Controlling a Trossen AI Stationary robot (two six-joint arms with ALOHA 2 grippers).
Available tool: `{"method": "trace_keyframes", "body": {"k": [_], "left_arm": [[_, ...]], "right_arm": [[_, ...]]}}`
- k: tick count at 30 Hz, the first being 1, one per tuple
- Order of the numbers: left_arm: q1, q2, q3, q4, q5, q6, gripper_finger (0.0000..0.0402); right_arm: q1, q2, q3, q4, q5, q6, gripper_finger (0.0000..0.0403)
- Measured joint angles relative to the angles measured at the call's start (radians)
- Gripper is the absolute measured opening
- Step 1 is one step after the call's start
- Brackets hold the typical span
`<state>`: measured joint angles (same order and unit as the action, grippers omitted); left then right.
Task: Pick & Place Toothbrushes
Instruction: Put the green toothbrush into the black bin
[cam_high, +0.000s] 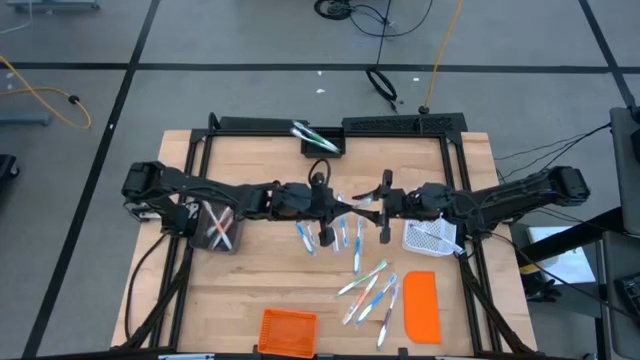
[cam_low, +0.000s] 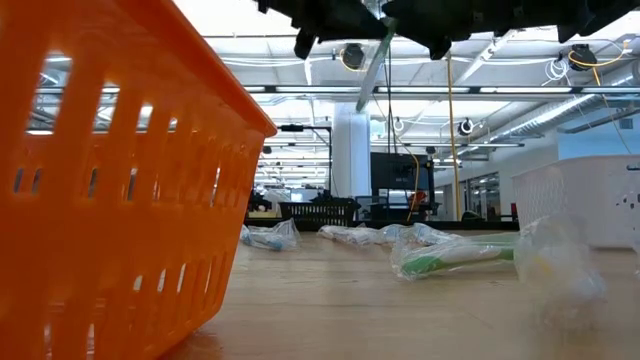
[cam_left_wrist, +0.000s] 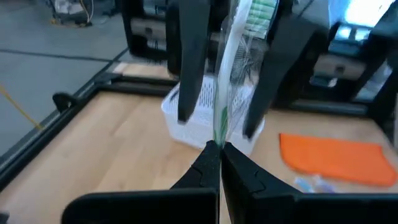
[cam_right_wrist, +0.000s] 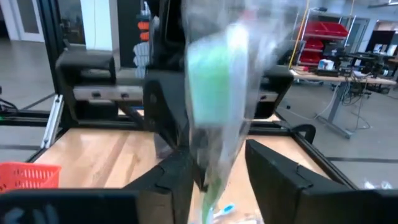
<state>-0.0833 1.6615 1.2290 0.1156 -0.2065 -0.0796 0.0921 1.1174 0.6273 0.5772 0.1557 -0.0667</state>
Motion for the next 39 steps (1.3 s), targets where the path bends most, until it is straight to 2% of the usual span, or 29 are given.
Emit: {"method": "trace_keyframes", "body": {"k": [3, 6, 7, 18, 25, 29, 32, 39], "left_arm": [[0.003, 0.002, -0.001, -0.010, -0.003, 0.000, 0.0000], [0.007, 0.002, -0.001, -0.010, -0.004, 0.000, 0.0000], [0.008, 0.002, -0.001, -0.011, -0.006, 0.000, 0.0000], [0.011, 0.001, -0.001, -0.041, -0.007, 0.000, 0.0031], [0.011, -0.032, -0.001, -0.150, -0.165, 0.046, 0.0094], [0.011, -0.075, -0.001, -0.257, -0.232, 0.048, 0.0127], [0.010, -0.096, -0.001, -0.330, -0.241, 0.041, 0.0143], [0.009, -0.110, -0.001, -0.437, -0.239, -0.012, 0.0152]], "right_arm": [[0.000, 0.011, 0.000, 0.001, 0.000, -0.001, 0.0088], [-0.001, 0.011, 0.000, 0.000, 0.000, -0.013, 0.0024], [-0.001, 0.011, 0.000, -0.001, 0.000, -0.023, 0.0016], [-0.001, 0.011, 0.000, -0.013, 0.001, -0.029, 0.0013], [-0.035, 0.010, 0.000, -0.008, 0.029, -0.043, 0.0013], [-0.090, 0.010, 0.000, -0.011, 0.025, -0.040, 0.0013], [-0.152, 0.010, 0.000, -0.014, 0.020, -0.027, 0.0013], [-0.311, 0.064, 0.062, -0.059, -0.047, -0.024, 0.0013]]}}
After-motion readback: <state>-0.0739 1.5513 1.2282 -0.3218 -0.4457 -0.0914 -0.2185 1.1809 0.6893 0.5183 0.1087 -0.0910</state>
